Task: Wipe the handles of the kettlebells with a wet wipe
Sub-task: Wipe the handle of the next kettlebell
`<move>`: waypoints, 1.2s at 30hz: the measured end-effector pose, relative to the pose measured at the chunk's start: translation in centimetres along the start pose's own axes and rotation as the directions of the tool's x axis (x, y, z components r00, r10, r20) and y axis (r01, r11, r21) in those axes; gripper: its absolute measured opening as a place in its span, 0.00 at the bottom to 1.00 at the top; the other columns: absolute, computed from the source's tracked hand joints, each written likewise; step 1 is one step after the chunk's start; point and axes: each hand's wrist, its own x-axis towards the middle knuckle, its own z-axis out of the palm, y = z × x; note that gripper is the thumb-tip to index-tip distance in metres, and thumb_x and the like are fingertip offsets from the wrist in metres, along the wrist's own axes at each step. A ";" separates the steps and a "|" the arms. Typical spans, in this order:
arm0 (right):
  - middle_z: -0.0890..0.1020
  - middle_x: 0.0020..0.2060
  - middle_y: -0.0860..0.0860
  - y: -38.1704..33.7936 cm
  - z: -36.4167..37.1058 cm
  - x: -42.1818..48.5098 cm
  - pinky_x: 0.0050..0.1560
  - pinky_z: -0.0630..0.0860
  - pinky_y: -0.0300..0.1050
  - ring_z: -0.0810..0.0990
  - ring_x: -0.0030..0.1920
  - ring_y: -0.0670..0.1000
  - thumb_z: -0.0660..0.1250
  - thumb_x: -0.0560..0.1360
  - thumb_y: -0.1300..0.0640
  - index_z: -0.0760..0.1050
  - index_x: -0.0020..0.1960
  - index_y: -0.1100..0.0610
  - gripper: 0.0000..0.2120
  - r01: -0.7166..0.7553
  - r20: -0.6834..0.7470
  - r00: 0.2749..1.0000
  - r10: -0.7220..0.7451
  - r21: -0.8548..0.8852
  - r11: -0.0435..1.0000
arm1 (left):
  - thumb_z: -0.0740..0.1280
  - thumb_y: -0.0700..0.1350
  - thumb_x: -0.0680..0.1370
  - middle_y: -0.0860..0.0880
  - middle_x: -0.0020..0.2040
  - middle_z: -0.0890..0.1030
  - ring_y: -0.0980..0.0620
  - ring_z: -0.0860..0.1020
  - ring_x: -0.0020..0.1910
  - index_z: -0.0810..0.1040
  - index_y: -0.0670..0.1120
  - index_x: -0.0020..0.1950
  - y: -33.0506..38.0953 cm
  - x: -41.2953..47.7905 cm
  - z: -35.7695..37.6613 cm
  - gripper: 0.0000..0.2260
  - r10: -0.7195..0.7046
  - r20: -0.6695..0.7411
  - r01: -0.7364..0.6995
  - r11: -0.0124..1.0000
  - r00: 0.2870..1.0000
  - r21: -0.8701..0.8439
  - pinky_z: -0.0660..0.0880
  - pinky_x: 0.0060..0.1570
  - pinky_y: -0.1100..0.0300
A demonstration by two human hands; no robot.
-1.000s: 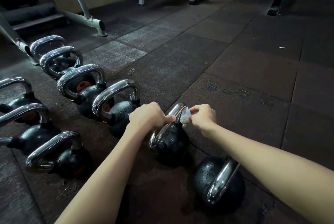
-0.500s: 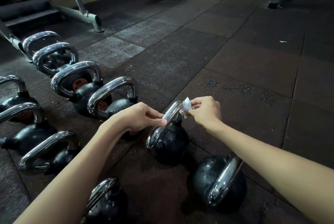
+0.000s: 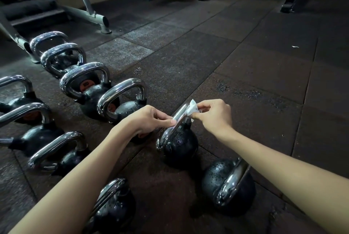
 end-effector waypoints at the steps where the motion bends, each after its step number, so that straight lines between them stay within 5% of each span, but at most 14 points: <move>1: 0.85 0.33 0.40 -0.1 -0.1 0.0 0.41 0.78 0.40 0.82 0.37 0.39 0.83 0.65 0.50 0.88 0.45 0.47 0.09 -0.021 -0.001 1.000 0.022 0.015 1.000 | 0.75 0.68 0.67 0.43 0.34 0.71 0.47 0.65 0.31 0.87 0.65 0.48 -0.1 0.0 0.0 0.13 -0.001 -0.001 0.001 1.000 1.000 -0.002 0.62 0.32 0.57; 9: 0.86 0.34 0.40 -1.5 1.1 -3.8 0.44 0.79 0.39 0.83 0.38 0.38 0.83 0.65 0.46 0.88 0.46 0.45 0.11 0.029 0.007 1.000 -0.029 0.036 0.999 | 0.77 0.60 0.73 0.48 0.32 0.78 0.47 0.70 0.30 0.88 0.60 0.50 0.2 -0.6 -0.7 0.08 0.011 0.005 -0.011 0.999 1.000 0.035 0.65 0.31 0.60; 13: 0.85 0.32 0.41 -2.1 0.4 -2.2 0.46 0.82 0.45 0.83 0.36 0.40 0.83 0.64 0.48 0.87 0.42 0.46 0.09 -0.046 -0.043 0.998 0.050 0.098 0.994 | 0.79 0.53 0.73 0.61 0.38 0.85 0.66 0.79 0.37 0.88 0.56 0.54 0.5 -0.4 -1.3 0.10 -0.002 0.013 0.001 0.994 1.000 0.106 0.72 0.42 0.67; 17: 0.85 0.32 0.41 -1.6 2.1 -5.5 0.45 0.83 0.46 0.84 0.37 0.41 0.84 0.63 0.46 0.87 0.43 0.44 0.11 -0.100 0.011 0.995 0.100 0.121 0.988 | 0.79 0.56 0.72 0.51 0.52 0.88 0.53 0.82 0.52 0.88 0.58 0.54 -0.5 -0.2 -0.9 0.12 -0.004 -0.002 0.004 0.998 1.000 0.060 0.76 0.60 0.54; 22: 0.85 0.31 0.40 -1.2 2.9 -6.9 0.44 0.83 0.46 0.84 0.35 0.40 0.83 0.65 0.48 0.87 0.41 0.44 0.07 -0.137 0.027 0.991 0.135 0.154 0.978 | 0.78 0.71 0.59 0.39 0.57 0.85 0.48 0.75 0.47 0.86 0.66 0.51 -1.1 0.0 -0.4 0.23 0.013 0.005 -0.013 1.000 1.000 0.015 0.70 0.50 0.50; 27: 0.85 0.31 0.42 -1.6 3.1 -8.2 0.41 0.81 0.41 0.84 0.35 0.41 0.85 0.62 0.49 0.87 0.40 0.47 0.10 -0.181 0.101 0.981 0.164 0.194 0.964 | 0.78 0.54 0.74 0.58 0.34 0.83 0.59 0.78 0.36 0.87 0.55 0.53 -0.1 -0.4 -0.8 0.10 -0.008 -0.032 0.011 0.997 0.999 0.081 0.71 0.37 0.68; 31: 0.86 0.32 0.43 -1.6 4.4 -10.1 0.43 0.82 0.41 0.85 0.36 0.42 0.85 0.61 0.51 0.87 0.40 0.49 0.11 -0.204 0.168 0.970 0.174 0.178 0.963 | 0.78 0.54 0.74 0.55 0.44 0.85 0.59 0.79 0.44 0.87 0.55 0.56 0.3 -0.3 -0.8 0.12 -0.004 -0.048 0.011 0.990 0.999 0.141 0.72 0.42 0.70; 36: 0.86 0.31 0.44 -1.7 4.3 -10.2 0.40 0.80 0.37 0.85 0.36 0.42 0.85 0.61 0.52 0.87 0.40 0.49 0.11 -0.230 0.164 0.966 0.199 0.197 0.953 | 0.79 0.57 0.73 0.54 0.42 0.84 0.57 0.78 0.41 0.87 0.58 0.54 -0.1 0.1 -0.7 0.12 -0.009 -0.043 0.015 0.990 0.999 0.138 0.73 0.44 0.63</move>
